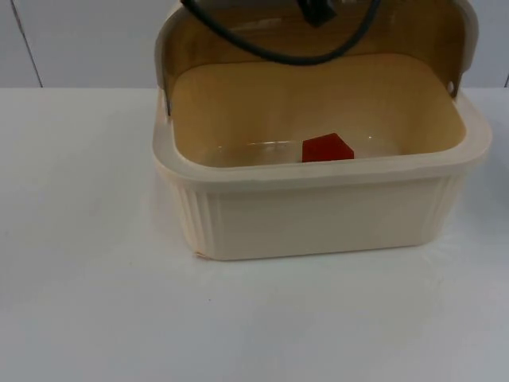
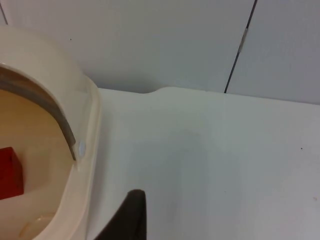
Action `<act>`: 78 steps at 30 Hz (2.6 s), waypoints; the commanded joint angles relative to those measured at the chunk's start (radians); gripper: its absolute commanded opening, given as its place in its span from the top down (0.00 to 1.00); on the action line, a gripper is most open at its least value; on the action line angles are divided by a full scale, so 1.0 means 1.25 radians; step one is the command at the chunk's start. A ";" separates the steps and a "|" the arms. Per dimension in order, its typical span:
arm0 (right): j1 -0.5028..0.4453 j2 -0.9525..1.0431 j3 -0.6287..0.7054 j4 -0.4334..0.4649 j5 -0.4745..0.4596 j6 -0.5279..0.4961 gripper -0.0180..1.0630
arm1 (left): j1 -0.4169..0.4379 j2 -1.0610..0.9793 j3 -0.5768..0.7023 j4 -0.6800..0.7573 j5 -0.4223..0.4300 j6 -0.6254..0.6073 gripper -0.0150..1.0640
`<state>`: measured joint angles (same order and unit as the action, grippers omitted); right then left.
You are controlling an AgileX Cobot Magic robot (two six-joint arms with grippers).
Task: Open the box lid with the left hand, place the block into the box with the right hand, then close the box lid with the left hand.
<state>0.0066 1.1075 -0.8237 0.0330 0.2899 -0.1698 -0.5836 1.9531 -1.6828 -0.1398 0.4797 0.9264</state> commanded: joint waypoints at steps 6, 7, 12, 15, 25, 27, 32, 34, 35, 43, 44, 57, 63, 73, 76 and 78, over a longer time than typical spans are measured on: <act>0.004 -0.005 0.004 -0.003 -0.012 0.004 0.02 | -0.047 -0.054 0.131 0.045 -0.037 -0.027 0.99; 0.004 -0.005 0.004 -0.003 -0.012 0.004 0.02 | -0.047 -0.054 0.131 0.045 -0.037 -0.027 0.99; 0.004 -0.020 0.004 -0.003 -0.008 0.005 0.02 | -0.078 -0.067 0.203 0.125 -0.044 -0.092 0.99; 0.004 -0.042 0.004 -0.003 -0.001 0.008 0.02 | -0.116 -0.076 0.251 0.199 -0.061 -0.164 0.99; 0.004 -0.067 0.004 -0.003 0.003 0.022 0.02 | -0.198 -0.084 0.340 0.451 -0.079 -0.426 0.99; 0.004 -0.069 0.004 -0.003 0.003 0.022 0.02 | -0.205 -0.093 0.347 0.450 -0.080 -0.433 0.99; 0.004 -0.075 0.004 -0.005 0.005 0.022 0.02 | -0.219 -0.159 0.353 0.352 -0.083 -0.436 0.99; 0.004 -0.077 0.004 -0.005 0.005 0.022 0.02 | -0.215 -0.198 0.353 0.306 -0.076 -0.471 0.99; 0.004 -0.079 0.004 -0.005 0.005 0.022 0.02 | -0.210 -0.218 0.353 0.306 -0.073 -0.499 0.99; 0.004 -0.091 0.004 -0.005 0.005 0.030 0.02 | -0.050 -0.351 0.386 0.312 -0.066 -0.662 0.99; 0.004 -0.091 0.004 -0.005 0.005 0.037 0.02 | -0.014 -0.364 0.395 0.308 -0.066 -0.682 0.99; 0.004 -0.091 0.004 -0.005 0.005 0.037 0.02 | 0.310 -0.425 0.508 0.198 -0.021 -0.882 0.99; 0.004 -0.091 0.004 -0.005 0.005 0.037 0.02 | 0.322 -0.433 0.529 0.186 -0.020 -0.882 0.99; 0.004 -0.091 0.004 -0.005 0.006 0.037 0.02 | 0.322 -0.568 0.529 0.210 -0.074 -0.918 0.59; 0.004 -0.091 0.004 -0.005 0.005 0.037 0.02 | 0.322 -0.580 0.529 0.210 -0.058 -0.918 0.28; 0.004 -0.091 0.004 -0.005 0.005 0.037 0.02 | 0.322 -0.587 0.529 0.210 -0.030 -0.914 0.01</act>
<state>0.0066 1.0007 -0.8237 0.0312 0.2961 -0.1272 -0.1838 1.2313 -1.0247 0.1192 0.4190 -0.2095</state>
